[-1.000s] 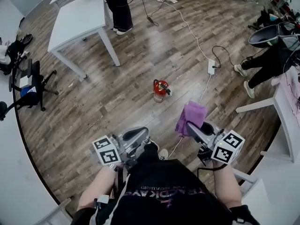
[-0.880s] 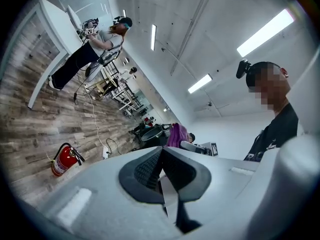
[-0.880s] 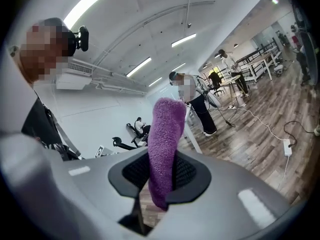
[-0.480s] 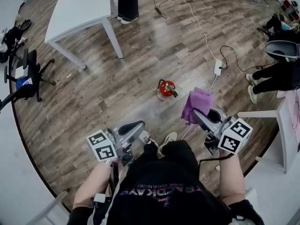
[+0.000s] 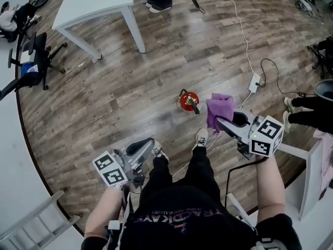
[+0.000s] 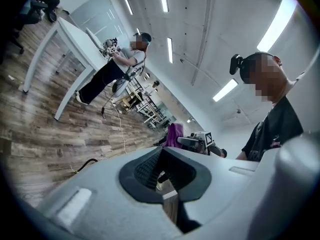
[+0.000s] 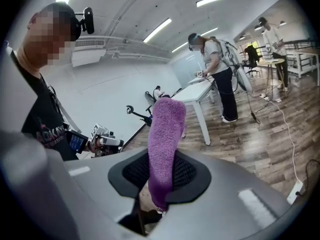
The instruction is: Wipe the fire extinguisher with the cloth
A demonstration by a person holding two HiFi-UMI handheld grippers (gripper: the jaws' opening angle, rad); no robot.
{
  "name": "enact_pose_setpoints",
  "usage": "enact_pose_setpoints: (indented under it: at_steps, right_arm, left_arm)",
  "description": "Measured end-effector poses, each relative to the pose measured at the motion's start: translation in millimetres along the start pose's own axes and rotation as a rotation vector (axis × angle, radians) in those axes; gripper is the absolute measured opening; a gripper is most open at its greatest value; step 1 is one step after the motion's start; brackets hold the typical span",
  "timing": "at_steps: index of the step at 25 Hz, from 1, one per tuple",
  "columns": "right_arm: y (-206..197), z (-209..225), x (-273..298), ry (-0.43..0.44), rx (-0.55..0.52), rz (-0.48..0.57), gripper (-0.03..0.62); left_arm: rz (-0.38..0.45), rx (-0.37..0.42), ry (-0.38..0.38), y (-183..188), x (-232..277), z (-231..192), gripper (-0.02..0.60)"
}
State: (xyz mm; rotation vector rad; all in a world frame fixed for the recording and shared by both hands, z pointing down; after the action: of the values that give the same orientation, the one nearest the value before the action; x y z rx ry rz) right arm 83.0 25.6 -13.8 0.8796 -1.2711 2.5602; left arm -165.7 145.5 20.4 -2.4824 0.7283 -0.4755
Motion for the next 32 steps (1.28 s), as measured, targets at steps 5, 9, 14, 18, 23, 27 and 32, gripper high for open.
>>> enact_pose_setpoints:
  at_steps: [5, 9, 14, 18, 23, 27, 32]
  right_arm:
    - [-16, 75, 18, 0.134, -0.057, -0.147, 0.080]
    - [-40, 129, 38, 0.245, -0.119, -0.269, 0.080]
    - [-65, 180, 78, 0.361, -0.176, -0.392, 0.080]
    - [-82, 211, 117, 0.448, -0.195, -0.435, 0.079]
    - [-116, 254, 172, 0.538, -0.204, -0.499, 0.078]
    - [-148, 287, 215, 0.609, -0.213, -0.578, 0.078]
    - [-176, 318, 268, 0.662, -0.223, -0.615, 0.077]
  left_arm:
    - [0.071, -0.054, 0.091, -15, 48, -22, -0.003]
    - [0.122, -0.068, 0.135, -34, 87, -49, -0.003]
    - [0.107, -0.132, 0.170, -66, 122, -103, -0.003]
    - [0.053, -0.081, 0.146, -77, 145, -151, -0.003]
    - [-0.019, 0.068, 0.129, -93, 168, -228, -0.003]
    - [-0.056, 0.156, 0.096, -119, 185, -289, -0.003]
    - [-0.071, 0.255, 0.060, -153, 206, -359, -0.003]
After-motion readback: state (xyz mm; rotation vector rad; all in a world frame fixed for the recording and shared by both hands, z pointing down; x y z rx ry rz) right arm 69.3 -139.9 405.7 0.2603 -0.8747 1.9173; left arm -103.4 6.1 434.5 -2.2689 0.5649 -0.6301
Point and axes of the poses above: the fingertips, and each gripper's own axes: x forward along the fingers, z to its right, y out of its top, the point moved 4 cm from there along -x, backward along the fingers, and after that the axes turned 5 degrees about -z, right-handed, at the moved point
